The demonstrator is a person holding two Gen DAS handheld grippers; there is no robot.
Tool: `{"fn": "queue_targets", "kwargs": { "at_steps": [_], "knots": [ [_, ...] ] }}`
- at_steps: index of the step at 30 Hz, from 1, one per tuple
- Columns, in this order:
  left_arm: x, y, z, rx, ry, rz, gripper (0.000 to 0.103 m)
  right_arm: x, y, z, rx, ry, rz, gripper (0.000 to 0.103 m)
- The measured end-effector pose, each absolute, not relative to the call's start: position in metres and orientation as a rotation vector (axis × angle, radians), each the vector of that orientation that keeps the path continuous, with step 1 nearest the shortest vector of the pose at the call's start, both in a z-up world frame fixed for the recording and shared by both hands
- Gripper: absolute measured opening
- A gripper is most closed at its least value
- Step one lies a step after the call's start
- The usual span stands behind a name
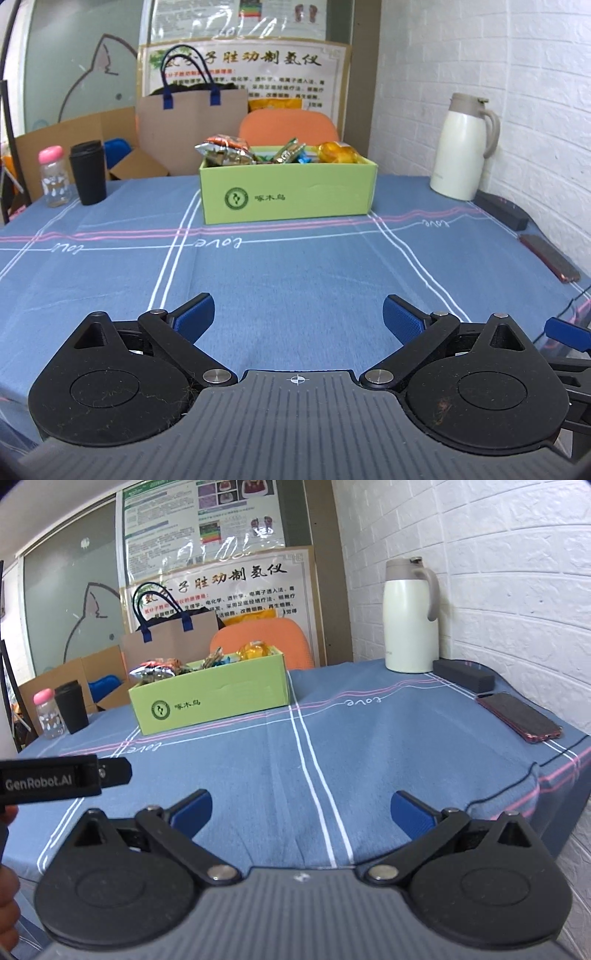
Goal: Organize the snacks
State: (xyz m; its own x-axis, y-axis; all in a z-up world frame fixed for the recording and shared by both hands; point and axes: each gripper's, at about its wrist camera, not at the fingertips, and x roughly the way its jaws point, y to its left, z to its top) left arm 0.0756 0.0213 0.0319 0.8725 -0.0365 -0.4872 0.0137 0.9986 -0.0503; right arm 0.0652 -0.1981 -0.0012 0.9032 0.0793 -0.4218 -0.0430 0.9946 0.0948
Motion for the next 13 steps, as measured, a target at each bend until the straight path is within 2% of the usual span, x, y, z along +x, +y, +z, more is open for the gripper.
{"fn": "queue_targets", "kwargs": {
  "at_steps": [13],
  "knots": [
    [0.058,0.021,0.024,-0.063,0.538,-0.033,0.079,0.039,-0.194,0.002,0.061,0.4,0.07,0.102]
  ]
}}
